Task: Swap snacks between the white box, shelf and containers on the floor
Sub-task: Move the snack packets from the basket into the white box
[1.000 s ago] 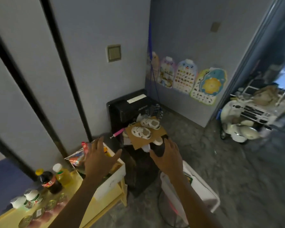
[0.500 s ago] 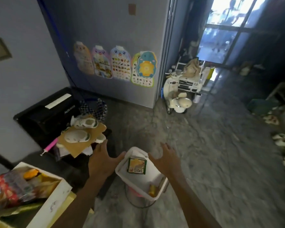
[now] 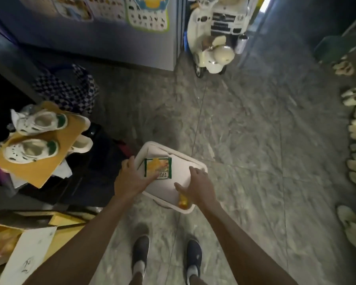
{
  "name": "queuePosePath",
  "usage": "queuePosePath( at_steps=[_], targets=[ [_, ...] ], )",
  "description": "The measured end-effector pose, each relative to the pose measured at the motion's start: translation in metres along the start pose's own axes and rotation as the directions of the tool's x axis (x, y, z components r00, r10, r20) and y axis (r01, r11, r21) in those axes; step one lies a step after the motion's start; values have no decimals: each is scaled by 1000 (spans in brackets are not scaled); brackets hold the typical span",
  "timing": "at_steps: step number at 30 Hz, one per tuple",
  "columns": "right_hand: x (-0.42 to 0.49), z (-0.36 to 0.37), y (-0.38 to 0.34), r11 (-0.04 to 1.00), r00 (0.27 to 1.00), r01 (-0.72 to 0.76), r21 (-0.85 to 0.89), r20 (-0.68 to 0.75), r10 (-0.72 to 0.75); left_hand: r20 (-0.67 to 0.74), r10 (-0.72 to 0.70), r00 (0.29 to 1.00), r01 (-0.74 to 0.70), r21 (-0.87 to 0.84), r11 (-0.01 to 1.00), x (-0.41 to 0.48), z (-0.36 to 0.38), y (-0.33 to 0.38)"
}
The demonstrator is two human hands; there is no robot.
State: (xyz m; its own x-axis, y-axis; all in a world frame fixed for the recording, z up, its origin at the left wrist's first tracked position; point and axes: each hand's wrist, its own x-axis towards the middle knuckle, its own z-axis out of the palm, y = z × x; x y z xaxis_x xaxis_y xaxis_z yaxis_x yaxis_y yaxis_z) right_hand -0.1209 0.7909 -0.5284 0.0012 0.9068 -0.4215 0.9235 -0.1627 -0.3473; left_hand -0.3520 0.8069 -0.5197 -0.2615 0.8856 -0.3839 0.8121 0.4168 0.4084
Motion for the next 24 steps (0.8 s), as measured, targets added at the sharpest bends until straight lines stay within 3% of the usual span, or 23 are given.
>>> queuePosePath(
  at_steps=[7, 14, 20, 24],
  targets=[
    [88, 130, 18, 985, 983, -168, 30, 76, 165, 88, -19, 996, 19, 4, 1000, 125, 126, -53],
    [126, 244, 49, 952, 948, -304, 23, 110, 300, 154, 6, 988, -13, 39, 999, 187, 212, -97],
    [126, 282, 70, 940, 931, -314, -133, 150, 333, 218, 10, 976, -23, 56, 998, 216, 240, -96],
    [128, 286, 77, 947, 941, -312, -73, 113, 319, 243, 5, 970, -6, 2, 1000, 227, 238, -92]
  ],
)
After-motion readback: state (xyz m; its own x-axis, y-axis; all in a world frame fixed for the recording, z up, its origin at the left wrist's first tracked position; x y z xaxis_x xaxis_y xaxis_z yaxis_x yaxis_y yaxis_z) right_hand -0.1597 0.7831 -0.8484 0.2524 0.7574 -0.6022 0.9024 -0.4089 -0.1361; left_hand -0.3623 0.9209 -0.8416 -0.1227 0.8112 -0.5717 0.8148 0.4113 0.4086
